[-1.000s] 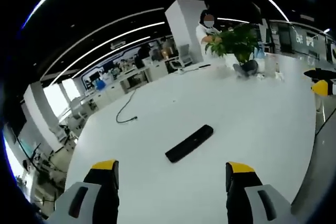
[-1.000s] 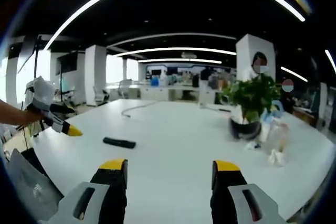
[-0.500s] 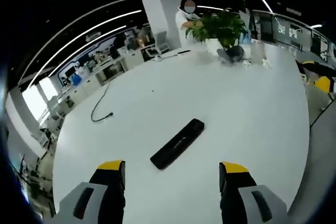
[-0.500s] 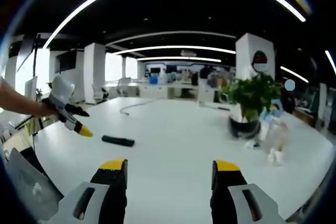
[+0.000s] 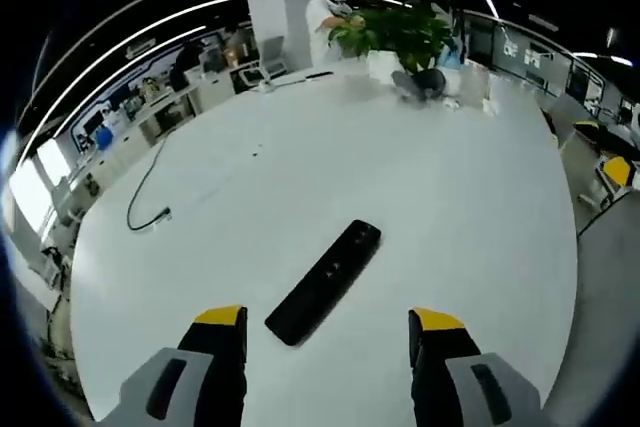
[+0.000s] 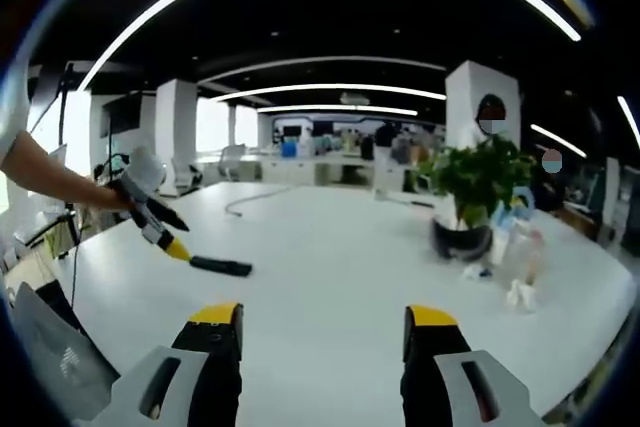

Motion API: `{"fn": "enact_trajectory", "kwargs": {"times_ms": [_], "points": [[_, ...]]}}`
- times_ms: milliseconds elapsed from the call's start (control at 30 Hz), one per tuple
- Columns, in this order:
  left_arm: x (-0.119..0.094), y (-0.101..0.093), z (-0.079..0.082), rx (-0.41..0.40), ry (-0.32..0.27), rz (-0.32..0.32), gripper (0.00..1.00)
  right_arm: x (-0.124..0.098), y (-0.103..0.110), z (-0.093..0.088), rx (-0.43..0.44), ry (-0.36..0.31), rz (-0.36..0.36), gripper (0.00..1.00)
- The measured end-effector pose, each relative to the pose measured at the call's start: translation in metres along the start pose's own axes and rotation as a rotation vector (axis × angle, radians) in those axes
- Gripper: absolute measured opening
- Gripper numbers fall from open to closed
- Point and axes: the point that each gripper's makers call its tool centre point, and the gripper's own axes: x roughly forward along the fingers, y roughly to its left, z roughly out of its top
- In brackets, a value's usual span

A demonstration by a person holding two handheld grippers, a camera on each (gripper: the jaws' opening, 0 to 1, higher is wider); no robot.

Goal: Press the specified remote control buttons in sequence, fully releasing each button before pressing the next.

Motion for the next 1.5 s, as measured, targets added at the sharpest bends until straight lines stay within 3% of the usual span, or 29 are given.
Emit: {"fn": "enact_trajectory", "kwargs": {"times_ms": [233, 333, 567, 733, 1000, 1033, 1067, 1367, 1500], "points": [[0.019, 0.004, -0.002, 0.139, 0.116, -0.092, 0.61, 0.001, 0.0, 0.001, 0.003, -0.001, 0.003, 0.63], [0.027, 0.005, -0.009, 0.209, 0.196, -0.146, 0.55, 0.001, -0.001, 0.001, 0.005, 0.001, -0.001, 0.63], [0.042, 0.008, -0.015, 0.316, 0.285, -0.175, 0.53, 0.001, -0.003, 0.0, 0.008, 0.004, -0.009, 0.63], [0.043, 0.006, -0.024, 0.303, 0.35, -0.203, 0.51, 0.001, -0.005, 0.001, 0.004, -0.002, -0.016, 0.63], [0.052, 0.011, -0.048, 0.409, 0.461, -0.215, 0.5, 0.002, -0.01, -0.002, 0.024, 0.013, -0.03, 0.63], [0.05, 0.006, -0.045, 0.362, 0.448, -0.258, 0.47, 0.002, -0.01, -0.002, 0.023, 0.013, -0.03, 0.63], [0.05, 0.012, -0.044, 0.348, 0.46, -0.235, 0.48, 0.002, -0.009, -0.002, 0.019, 0.014, -0.028, 0.63], [0.054, 0.009, -0.045, 0.397, 0.481, -0.31, 0.47, 0.002, -0.006, -0.006, 0.001, 0.039, -0.02, 0.62], [0.053, 0.01, -0.045, 0.393, 0.517, -0.292, 0.47, 0.002, -0.007, -0.006, 0.004, 0.04, -0.023, 0.62]]}}
